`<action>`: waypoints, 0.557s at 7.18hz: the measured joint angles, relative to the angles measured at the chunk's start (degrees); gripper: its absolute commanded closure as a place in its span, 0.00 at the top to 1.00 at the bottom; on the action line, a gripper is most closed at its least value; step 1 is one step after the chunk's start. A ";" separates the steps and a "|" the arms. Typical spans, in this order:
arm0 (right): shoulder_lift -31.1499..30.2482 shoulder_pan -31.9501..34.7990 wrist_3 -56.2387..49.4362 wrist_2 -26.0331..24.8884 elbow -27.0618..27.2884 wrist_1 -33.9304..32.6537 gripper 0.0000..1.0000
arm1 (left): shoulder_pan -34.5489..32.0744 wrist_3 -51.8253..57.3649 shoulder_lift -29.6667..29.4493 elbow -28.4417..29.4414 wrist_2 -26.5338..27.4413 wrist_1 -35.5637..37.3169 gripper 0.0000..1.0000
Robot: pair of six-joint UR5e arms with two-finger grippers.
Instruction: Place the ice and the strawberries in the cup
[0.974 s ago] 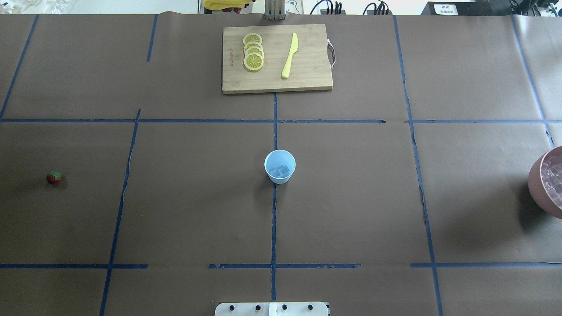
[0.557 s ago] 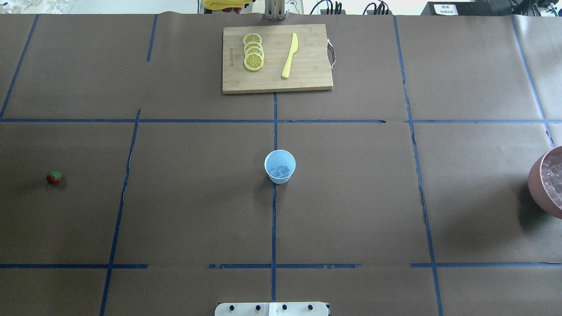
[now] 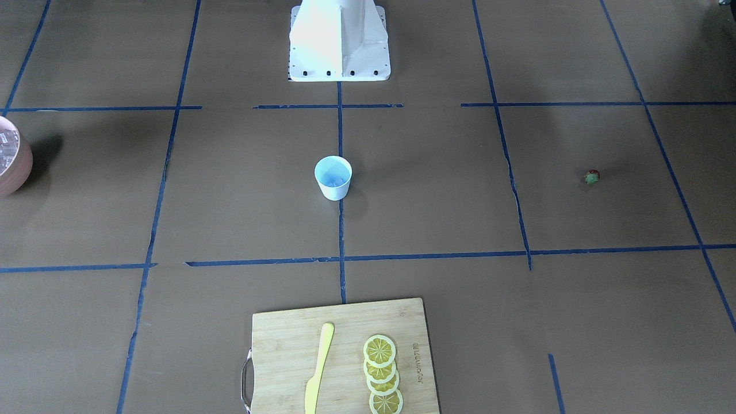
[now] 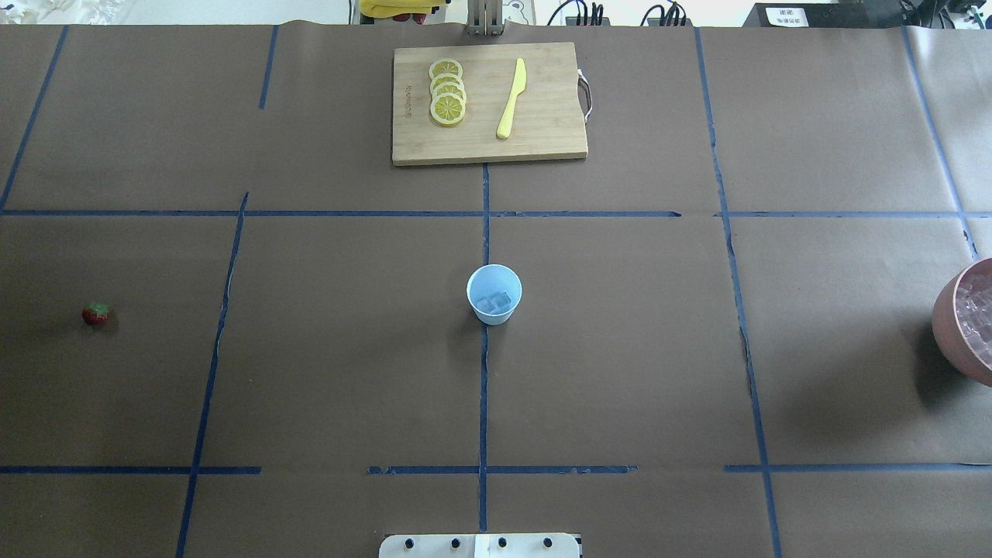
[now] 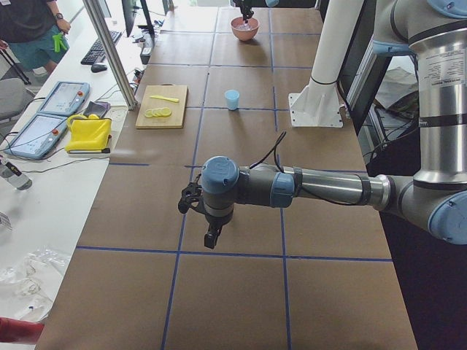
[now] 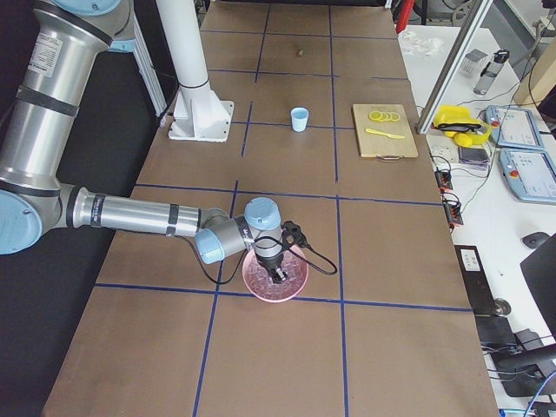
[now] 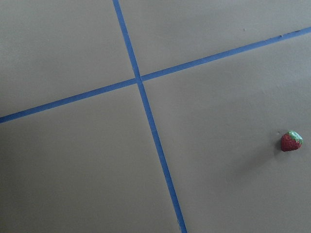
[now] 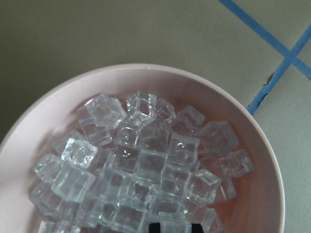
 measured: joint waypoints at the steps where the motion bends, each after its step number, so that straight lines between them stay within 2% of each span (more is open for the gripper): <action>1: 0.73 1.28 0.29 0.35 2.02 -2.75 0.00 | 0.00 0.00 0.00 -0.13 0.00 0.04 1.00; 3: 6.13 2.48 4.06 0.42 9.46 -16.78 0.00 | 0.01 0.00 0.00 -0.20 0.00 0.06 1.00; 4: 10.25 2.21 9.42 0.47 12.06 -22.28 0.00 | 0.02 0.00 0.00 -0.22 0.00 0.07 1.00</action>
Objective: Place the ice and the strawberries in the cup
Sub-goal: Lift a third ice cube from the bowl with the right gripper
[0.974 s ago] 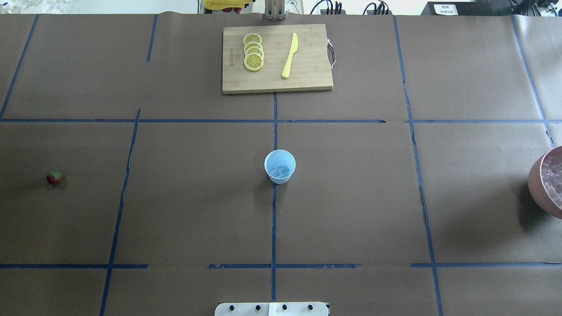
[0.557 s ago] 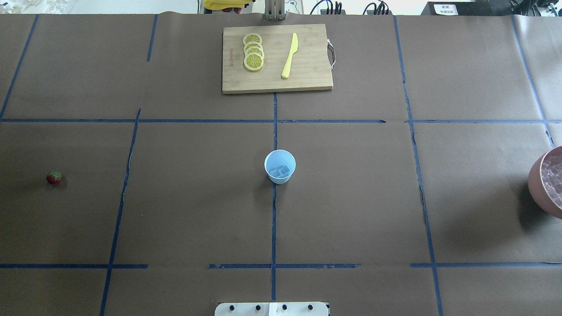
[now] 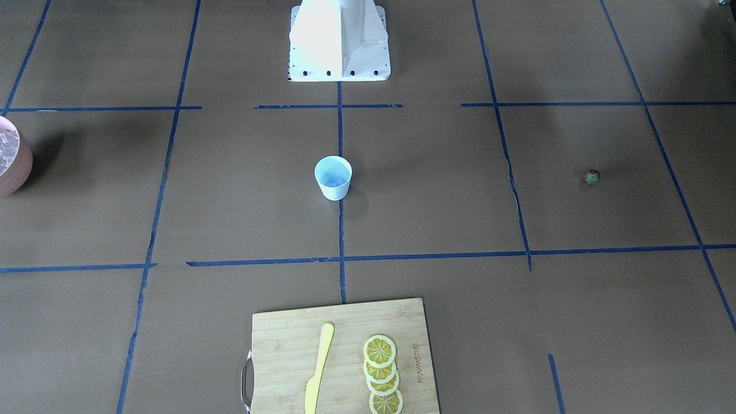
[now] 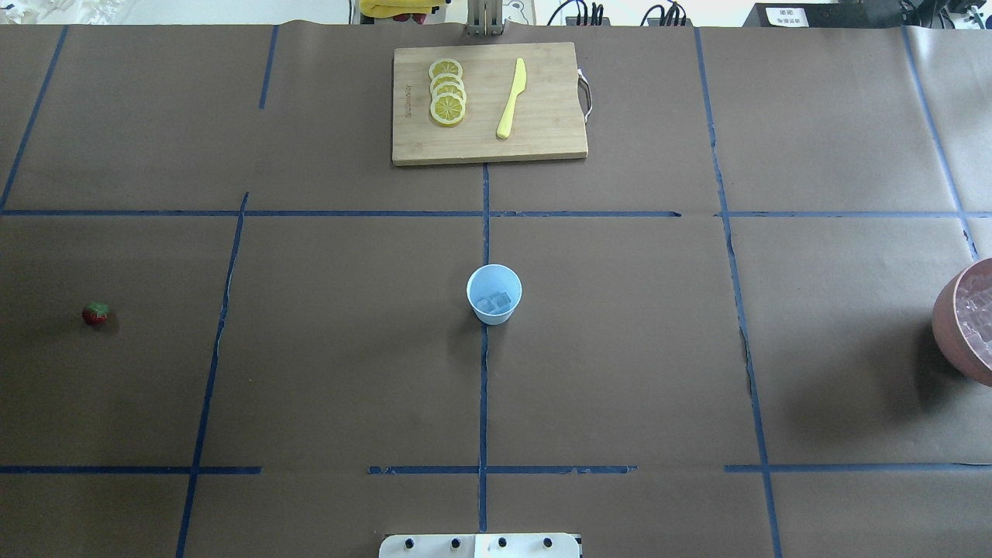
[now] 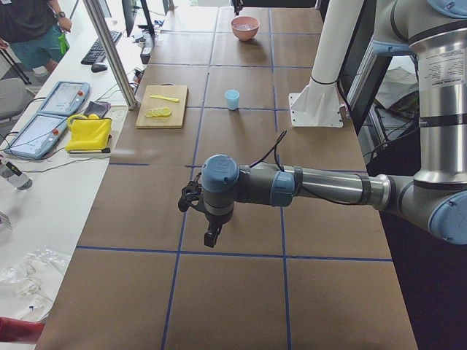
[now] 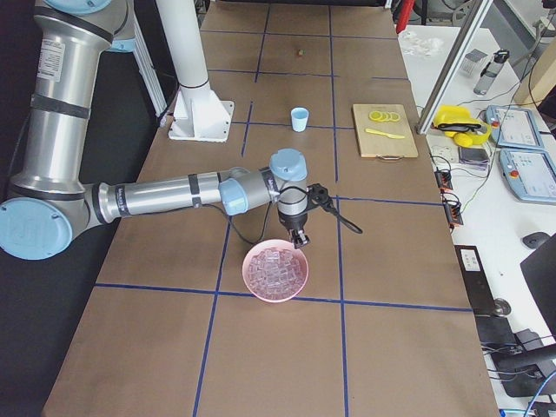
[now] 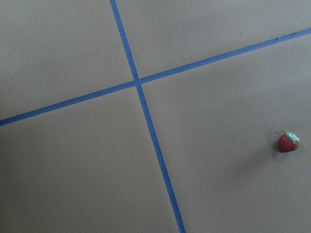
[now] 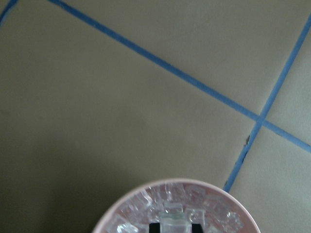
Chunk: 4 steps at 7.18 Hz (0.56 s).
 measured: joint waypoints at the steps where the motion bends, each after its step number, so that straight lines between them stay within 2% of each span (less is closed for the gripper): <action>1: 4.10 -1.59 6.81 0.04 1.29 -2.68 0.00 | 0.01 0.00 0.00 0.00 0.00 0.00 1.00; 4: 20.82 -14.65 30.88 -2.66 2.00 -12.09 0.00 | -0.02 0.00 0.00 0.01 0.00 0.00 1.00</action>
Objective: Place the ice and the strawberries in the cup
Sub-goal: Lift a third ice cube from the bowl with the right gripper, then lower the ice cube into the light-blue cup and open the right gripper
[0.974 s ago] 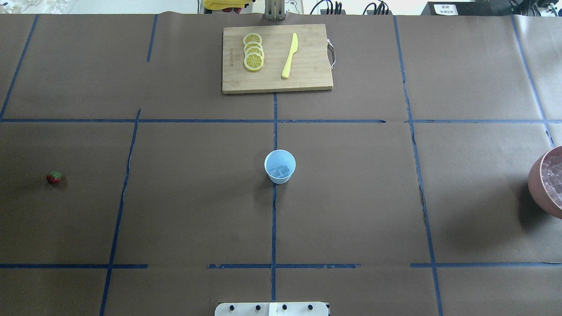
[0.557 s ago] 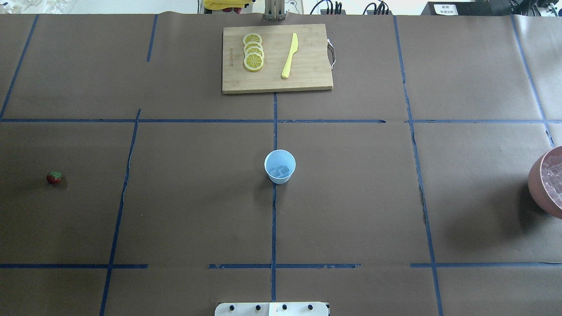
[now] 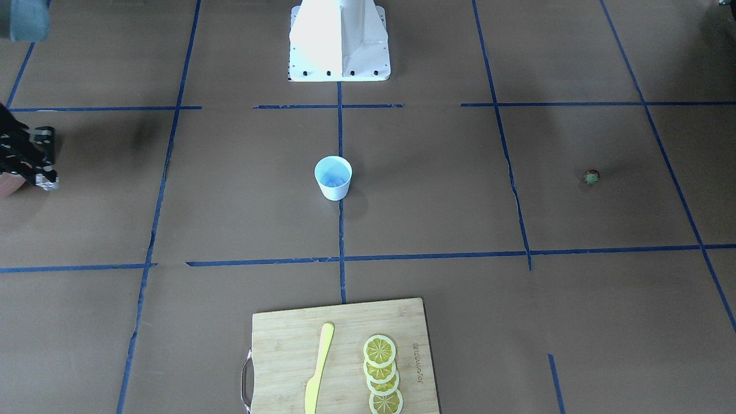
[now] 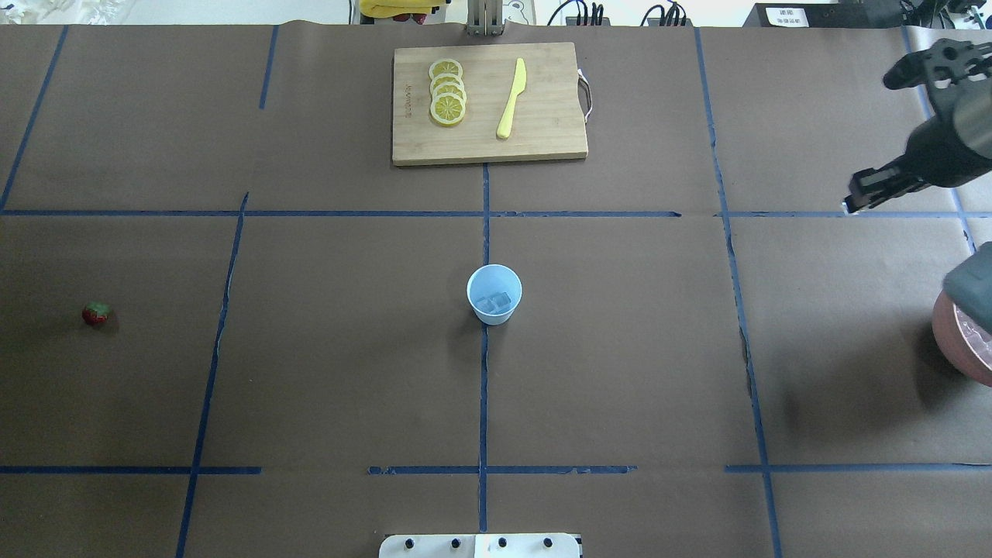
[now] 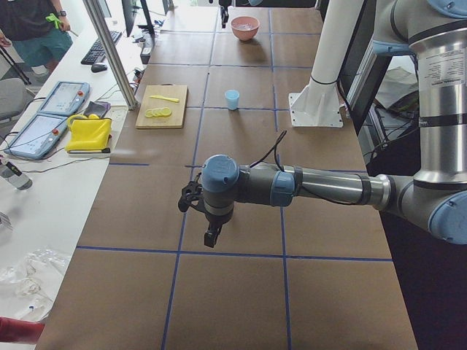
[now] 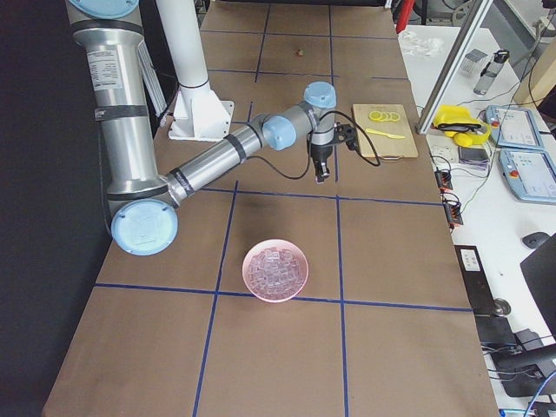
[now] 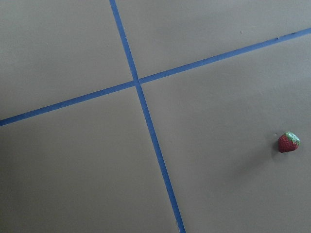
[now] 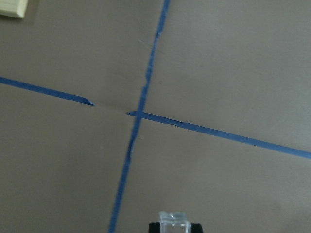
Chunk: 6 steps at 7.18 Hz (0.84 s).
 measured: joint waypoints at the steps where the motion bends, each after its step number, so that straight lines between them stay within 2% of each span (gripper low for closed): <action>1: 6.69 -5.46 7.18 -2.49 -0.55 -4.55 0.00 | 0.01 0.00 0.00 0.03 0.00 0.00 1.00; 2: 12.94 -10.27 14.07 -4.96 -2.21 -7.62 0.00 | 0.04 0.00 0.00 0.06 0.00 0.00 1.00; 4: 24.44 -17.46 26.35 -9.25 -8.91 -9.36 0.00 | 0.04 0.00 0.00 0.07 0.00 -0.04 1.00; 6: 31.42 -22.50 34.08 -12.00 -13.38 -9.58 0.00 | 0.02 0.00 0.00 0.07 0.00 -0.03 1.00</action>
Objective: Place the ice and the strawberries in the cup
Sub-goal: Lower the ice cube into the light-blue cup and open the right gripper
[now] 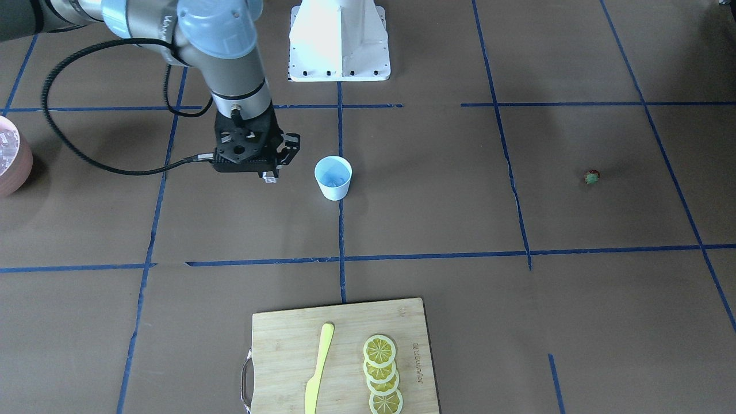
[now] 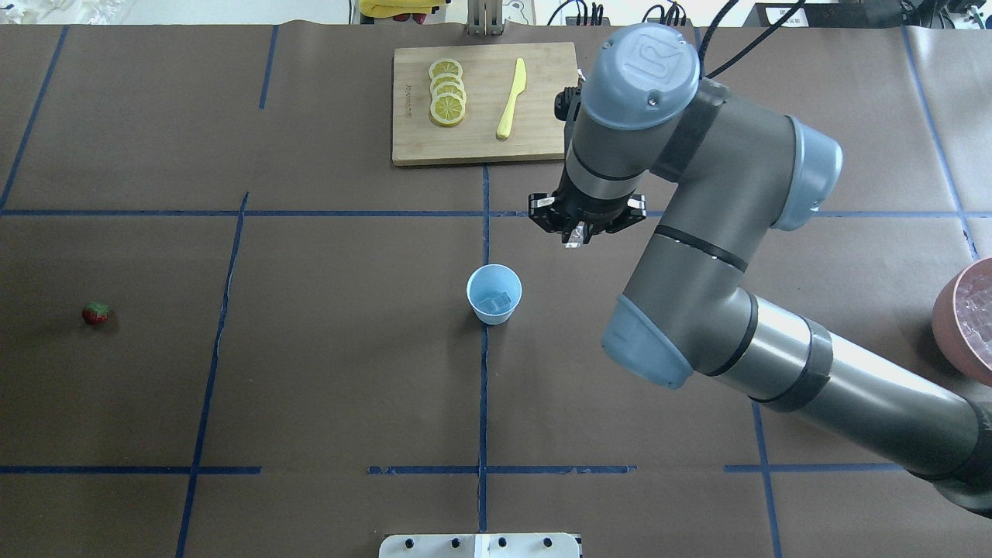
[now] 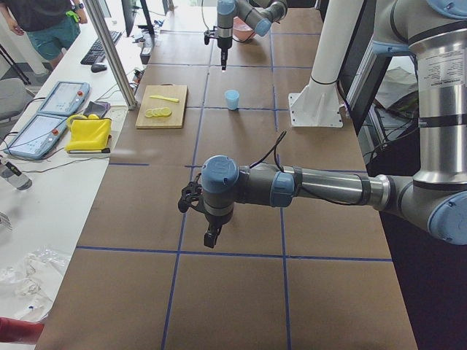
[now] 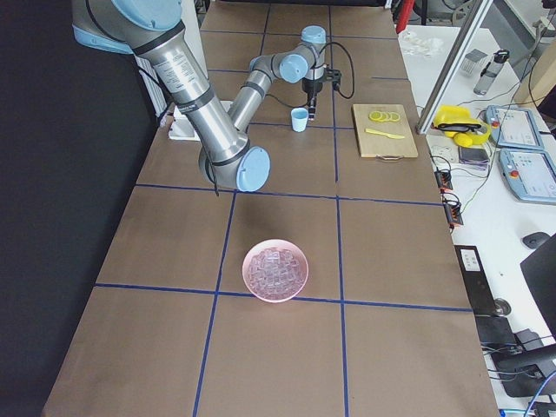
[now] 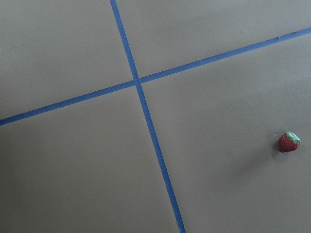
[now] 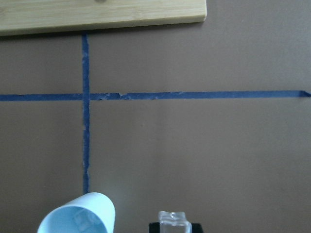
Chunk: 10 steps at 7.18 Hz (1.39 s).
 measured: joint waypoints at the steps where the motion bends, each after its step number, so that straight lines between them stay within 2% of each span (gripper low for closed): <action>1: 1.79 -2.21 2.93 -1.60 -1.00 0.00 0.00 | -0.02 0.00 0.00 0.00 0.00 -0.01 1.00; 4: 6.92 -6.32 7.87 -5.23 -6.35 0.07 0.05 | -0.03 0.00 0.07 0.00 0.00 0.02 1.00; 5: 7.47 -7.03 8.47 -5.92 -7.02 0.11 0.42 | -0.03 0.00 0.08 0.00 0.02 0.03 1.00; 6: 7.63 -7.48 8.79 -6.52 -7.28 0.16 0.99 | -0.03 0.00 0.09 0.00 0.06 0.03 1.00; 10: 7.57 -8.95 8.18 -10.36 -7.64 0.25 0.99 | -0.02 0.00 0.06 0.00 0.02 0.03 1.00</action>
